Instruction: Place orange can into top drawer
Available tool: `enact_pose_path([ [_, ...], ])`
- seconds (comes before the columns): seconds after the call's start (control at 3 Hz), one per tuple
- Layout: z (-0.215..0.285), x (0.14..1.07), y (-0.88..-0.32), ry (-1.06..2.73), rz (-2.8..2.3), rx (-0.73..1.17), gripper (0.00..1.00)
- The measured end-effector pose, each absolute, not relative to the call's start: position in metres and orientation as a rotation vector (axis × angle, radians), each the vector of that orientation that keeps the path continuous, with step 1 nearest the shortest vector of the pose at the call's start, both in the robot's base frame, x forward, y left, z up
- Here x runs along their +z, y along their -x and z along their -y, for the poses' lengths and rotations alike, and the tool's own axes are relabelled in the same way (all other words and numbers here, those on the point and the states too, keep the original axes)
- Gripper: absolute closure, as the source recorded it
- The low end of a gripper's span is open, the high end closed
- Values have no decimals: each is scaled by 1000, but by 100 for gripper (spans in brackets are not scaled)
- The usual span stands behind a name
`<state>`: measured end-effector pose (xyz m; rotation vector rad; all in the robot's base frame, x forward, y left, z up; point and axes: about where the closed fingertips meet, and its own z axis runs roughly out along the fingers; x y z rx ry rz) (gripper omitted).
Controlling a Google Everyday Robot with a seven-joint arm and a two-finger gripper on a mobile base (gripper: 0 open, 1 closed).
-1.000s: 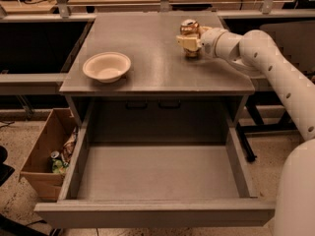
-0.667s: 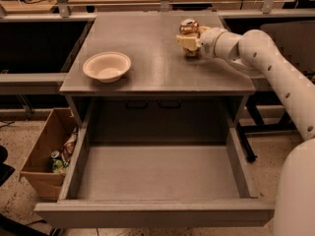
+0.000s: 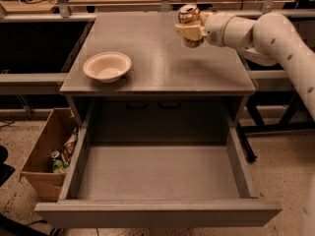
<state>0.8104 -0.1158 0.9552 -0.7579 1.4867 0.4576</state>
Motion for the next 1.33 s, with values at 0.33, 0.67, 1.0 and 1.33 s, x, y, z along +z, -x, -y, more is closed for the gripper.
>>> enact_pose_path([
  [0.33, 117, 991, -726, 778, -1447, 528, 100],
  [0.67, 135, 981, -651, 807, -1493, 587, 100],
  [1.0, 157, 954, -594, 846, -1521, 702, 100],
  [1.33, 156, 908, -539, 849, -1503, 885, 100],
])
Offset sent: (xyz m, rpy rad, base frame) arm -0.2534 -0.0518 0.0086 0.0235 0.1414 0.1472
